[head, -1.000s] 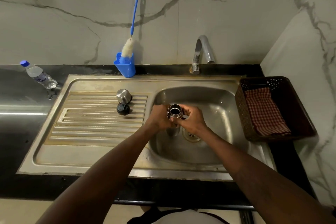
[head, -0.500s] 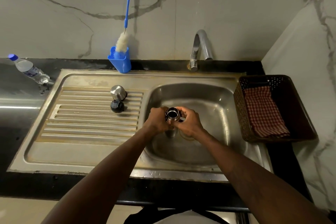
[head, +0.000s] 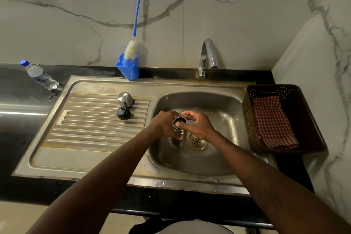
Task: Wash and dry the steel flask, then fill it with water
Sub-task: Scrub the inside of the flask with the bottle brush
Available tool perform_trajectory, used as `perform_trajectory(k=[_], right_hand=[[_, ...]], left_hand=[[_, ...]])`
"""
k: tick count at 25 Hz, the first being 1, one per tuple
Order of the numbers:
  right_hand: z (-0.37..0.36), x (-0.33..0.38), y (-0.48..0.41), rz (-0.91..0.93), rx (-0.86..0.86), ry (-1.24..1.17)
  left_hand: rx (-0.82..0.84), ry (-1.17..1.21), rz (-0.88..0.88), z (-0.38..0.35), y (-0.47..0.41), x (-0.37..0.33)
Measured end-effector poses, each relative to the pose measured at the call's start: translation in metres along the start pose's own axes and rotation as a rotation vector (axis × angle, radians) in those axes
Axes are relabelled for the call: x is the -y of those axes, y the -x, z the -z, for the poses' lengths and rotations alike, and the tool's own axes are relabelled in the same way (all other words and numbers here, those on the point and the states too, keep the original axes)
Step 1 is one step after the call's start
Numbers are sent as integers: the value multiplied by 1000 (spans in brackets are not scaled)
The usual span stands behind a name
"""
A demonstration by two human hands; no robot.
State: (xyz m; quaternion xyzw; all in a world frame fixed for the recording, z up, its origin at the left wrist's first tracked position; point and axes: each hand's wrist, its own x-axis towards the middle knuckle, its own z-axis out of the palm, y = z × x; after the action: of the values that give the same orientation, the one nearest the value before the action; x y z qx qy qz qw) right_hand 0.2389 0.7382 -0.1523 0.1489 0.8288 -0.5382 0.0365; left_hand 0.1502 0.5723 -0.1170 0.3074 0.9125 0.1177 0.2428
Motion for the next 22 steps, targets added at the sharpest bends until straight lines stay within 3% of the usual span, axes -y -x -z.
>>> perform_trajectory(k=[6, 13, 18, 22], right_hand=[[11, 41, -18, 93, -74, -15], [-5, 106, -74, 175, -192, 21], [-32, 155, -128, 128, -228, -79], [-51, 192, -172, 135, -292, -35]], left_hand=[[24, -7, -62, 46, 3, 6], [-291, 301, 88, 108, -12, 46], [-589, 427, 286, 146, -39, 100], [-736, 453, 417, 165, -62, 139]])
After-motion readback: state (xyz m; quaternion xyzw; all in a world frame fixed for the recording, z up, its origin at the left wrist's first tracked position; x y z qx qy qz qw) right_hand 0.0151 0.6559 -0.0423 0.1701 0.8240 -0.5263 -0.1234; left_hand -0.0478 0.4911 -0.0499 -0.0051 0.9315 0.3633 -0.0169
